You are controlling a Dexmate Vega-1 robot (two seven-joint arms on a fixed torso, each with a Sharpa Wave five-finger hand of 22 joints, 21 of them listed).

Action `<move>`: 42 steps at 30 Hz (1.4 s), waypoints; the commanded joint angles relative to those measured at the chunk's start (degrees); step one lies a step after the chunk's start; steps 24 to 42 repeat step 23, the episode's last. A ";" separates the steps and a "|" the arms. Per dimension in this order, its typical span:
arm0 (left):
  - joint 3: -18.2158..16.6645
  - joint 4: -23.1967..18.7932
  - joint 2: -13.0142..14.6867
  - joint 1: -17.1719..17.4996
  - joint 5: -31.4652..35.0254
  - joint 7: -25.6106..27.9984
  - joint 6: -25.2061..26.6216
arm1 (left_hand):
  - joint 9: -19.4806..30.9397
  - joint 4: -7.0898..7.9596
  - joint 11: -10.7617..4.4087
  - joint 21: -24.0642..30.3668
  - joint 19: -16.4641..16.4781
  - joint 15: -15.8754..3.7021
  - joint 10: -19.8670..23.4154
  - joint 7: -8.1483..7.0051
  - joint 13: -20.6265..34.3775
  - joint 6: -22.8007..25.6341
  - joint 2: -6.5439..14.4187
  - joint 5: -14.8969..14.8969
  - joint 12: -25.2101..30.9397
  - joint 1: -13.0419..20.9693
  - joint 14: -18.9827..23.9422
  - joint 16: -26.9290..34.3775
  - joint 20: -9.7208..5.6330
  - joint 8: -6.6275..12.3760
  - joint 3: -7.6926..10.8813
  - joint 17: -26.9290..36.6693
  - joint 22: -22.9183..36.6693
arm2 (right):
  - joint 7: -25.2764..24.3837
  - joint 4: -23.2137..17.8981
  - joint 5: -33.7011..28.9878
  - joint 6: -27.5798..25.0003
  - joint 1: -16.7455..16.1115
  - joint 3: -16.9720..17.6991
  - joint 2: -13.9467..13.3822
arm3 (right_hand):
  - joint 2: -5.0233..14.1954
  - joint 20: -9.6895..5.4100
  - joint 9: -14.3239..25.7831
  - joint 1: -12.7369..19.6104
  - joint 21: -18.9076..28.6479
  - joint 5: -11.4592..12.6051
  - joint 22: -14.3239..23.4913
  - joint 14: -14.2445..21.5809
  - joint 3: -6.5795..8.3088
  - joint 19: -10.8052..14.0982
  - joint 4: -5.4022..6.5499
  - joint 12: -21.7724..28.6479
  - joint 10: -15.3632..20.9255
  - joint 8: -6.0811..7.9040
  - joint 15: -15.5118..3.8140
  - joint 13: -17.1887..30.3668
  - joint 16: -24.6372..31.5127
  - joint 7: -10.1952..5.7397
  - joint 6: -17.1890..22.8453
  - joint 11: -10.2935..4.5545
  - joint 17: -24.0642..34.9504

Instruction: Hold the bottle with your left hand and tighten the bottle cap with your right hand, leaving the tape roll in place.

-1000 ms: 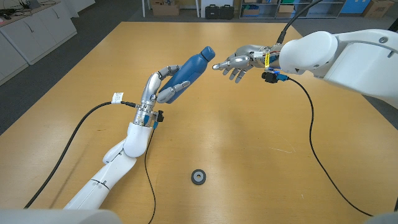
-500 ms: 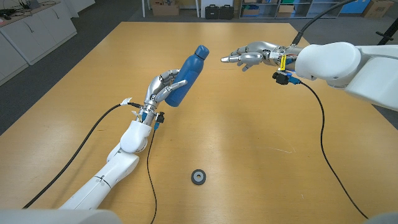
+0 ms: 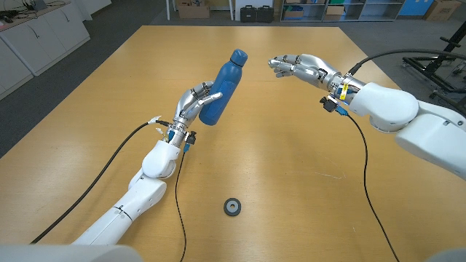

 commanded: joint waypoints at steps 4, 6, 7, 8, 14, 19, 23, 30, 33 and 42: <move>-3.08 1.95 0.21 2.05 -4.67 -3.68 -4.61 | 0.10 3.91 -3.86 -0.14 -0.40 -9.35 3.18 -6.94 0.03 6.58 5.54 0.27 0.15 4.05 -0.66 0.10 -8.36 -0.21 3.66 0.07 0.02 | -2.17 13.12 -0.77 15.69 2.28 -12.12 13.20 | -0.07 -0.58 -0.23 -2.00 0.47 -0.30 -0.02 0.15 -0.79 1.96 0.91 0.17 0.20 -0.24 0.18 -0.26 0.65 0.52 -0.45 0.81 -0.07; -3.31 2.44 -0.36 2.04 -4.31 -3.22 -5.04 | 0.11 3.91 -3.86 -0.14 -0.45 -9.37 3.12 -6.94 0.02 6.57 5.57 0.28 0.15 4.03 -0.71 0.13 -8.34 -0.23 3.67 0.07 0.01 | -2.41 14.63 -0.47 16.56 2.76 -13.16 14.64 | -0.07 -0.56 -0.26 -2.18 0.45 -0.32 -0.03 0.13 -0.85 1.98 1.00 0.18 0.22 -0.17 0.20 -0.29 0.65 0.59 -0.30 0.82 -0.08; -3.38 2.65 -0.50 1.95 -4.20 -3.13 -5.07 | 0.11 3.91 -3.81 -0.14 -0.49 -9.38 3.15 -6.97 0.01 6.54 5.58 0.28 0.17 4.03 -0.72 0.13 -8.31 -0.24 3.68 0.07 0.01 | -2.33 15.51 -0.21 17.13 3.09 -13.64 15.31 | -0.07 -0.48 -0.29 -2.45 0.42 -0.34 -0.04 0.17 -0.93 1.98 1.13 0.24 0.35 -0.06 0.20 -0.35 0.69 0.76 -0.03 0.84 -0.10; -3.48 2.84 -0.67 1.85 -3.89 -2.88 -5.05 | 0.11 3.91 -3.82 -0.14 -0.48 -9.38 3.16 -6.97 0.01 6.54 5.59 0.29 0.18 4.02 -0.73 0.14 -8.31 -0.24 3.68 0.07 0.01 | -2.23 16.31 0.08 17.65 3.38 -14.05 15.93 | -0.06 -0.49 -0.30 -2.50 0.42 -0.34 -0.04 0.15 -0.95 1.99 1.15 0.25 0.38 -0.04 0.19 -0.36 0.69 0.76 0.01 0.87 -0.10; -4.12 3.27 -1.39 1.71 -1.23 -0.97 -5.02 | 0.11 3.94 -3.70 -0.09 -0.50 -9.40 3.24 -6.93 -0.04 6.53 5.70 0.32 0.28 3.96 -0.79 0.24 -8.32 -0.27 3.74 0.07 0.00 | -0.73 21.15 0.85 21.03 5.69 -16.16 18.59 | -0.02 -0.59 -0.43 -3.33 0.34 -0.41 -0.09 0.39 -1.17 2.09 1.53 0.44 0.82 0.22 0.15 -0.52 0.86 0.98 0.70 0.80 -0.16; -4.19 3.23 -1.57 1.71 -0.70 -0.63 -5.12 | 0.12 3.96 -3.75 -0.06 -0.54 -9.42 3.32 -6.95 -0.09 6.61 5.87 0.36 0.37 3.93 -0.74 0.36 -8.33 -0.27 3.82 0.09 -0.01 | -0.12 22.51 1.38 21.67 6.60 -16.83 19.31 | 0.03 -0.56 -0.50 -3.72 0.31 -0.43 -0.11 0.53 -1.26 2.19 1.71 0.57 1.16 0.28 0.15 -0.62 0.95 0.91 0.91 0.79 -0.20; -4.13 3.27 -1.58 1.71 -0.73 -0.66 -5.02 | 0.12 3.95 -3.74 -0.04 -0.54 -9.44 3.35 -6.93 -0.12 6.69 5.94 0.38 0.41 3.93 -0.72 0.41 -8.33 -0.25 3.87 0.10 -0.02 | -0.53 22.18 1.15 21.19 6.58 -16.99 19.26 | 0.09 -0.50 -0.56 -3.98 0.28 -0.44 -0.12 0.88 -1.31 2.26 1.82 0.68 1.45 0.34 -0.02 -0.70 1.12 0.88 1.10 0.81 -0.22; -4.13 3.27 -1.58 1.71 -0.73 -0.66 -5.02 | 0.12 3.95 -3.74 -0.04 -0.54 -9.44 3.35 -6.93 -0.12 6.69 5.94 0.38 0.41 3.93 -0.72 0.41 -8.33 -0.25 3.87 0.10 -0.02 | -0.53 22.18 1.15 21.19 6.58 -16.99 19.26 | 0.09 -0.50 -0.56 -3.98 0.28 -0.44 -0.12 0.88 -1.31 2.26 1.82 0.68 1.45 0.34 -0.02 -0.70 1.12 0.88 1.10 0.81 -0.22; -4.13 3.27 -1.58 1.71 -0.73 -0.66 -5.02 | 0.12 3.95 -3.74 -0.04 -0.54 -9.44 3.35 -6.93 -0.12 6.69 5.94 0.38 0.41 3.93 -0.72 0.41 -8.33 -0.25 3.87 0.10 -0.02 | -0.53 22.18 1.15 21.19 6.58 -16.99 19.26 | 0.09 -0.50 -0.56 -3.98 0.28 -0.44 -0.12 0.88 -1.31 2.26 1.82 0.68 1.45 0.34 -0.02 -0.70 1.12 0.88 1.10 0.81 -0.22; -4.13 3.27 -1.58 1.71 -0.73 -0.66 -5.02 | 0.12 3.95 -3.74 -0.04 -0.54 -9.44 3.35 -6.93 -0.12 6.69 5.94 0.38 0.41 3.93 -0.72 0.41 -8.33 -0.25 3.87 0.10 -0.02 | -0.53 22.18 1.15 21.19 6.58 -16.99 19.26 | 0.09 -0.50 -0.56 -3.98 0.28 -0.44 -0.12 0.88 -1.31 2.26 1.82 0.68 1.45 0.34 -0.02 -0.70 1.12 0.88 1.10 0.81 -0.22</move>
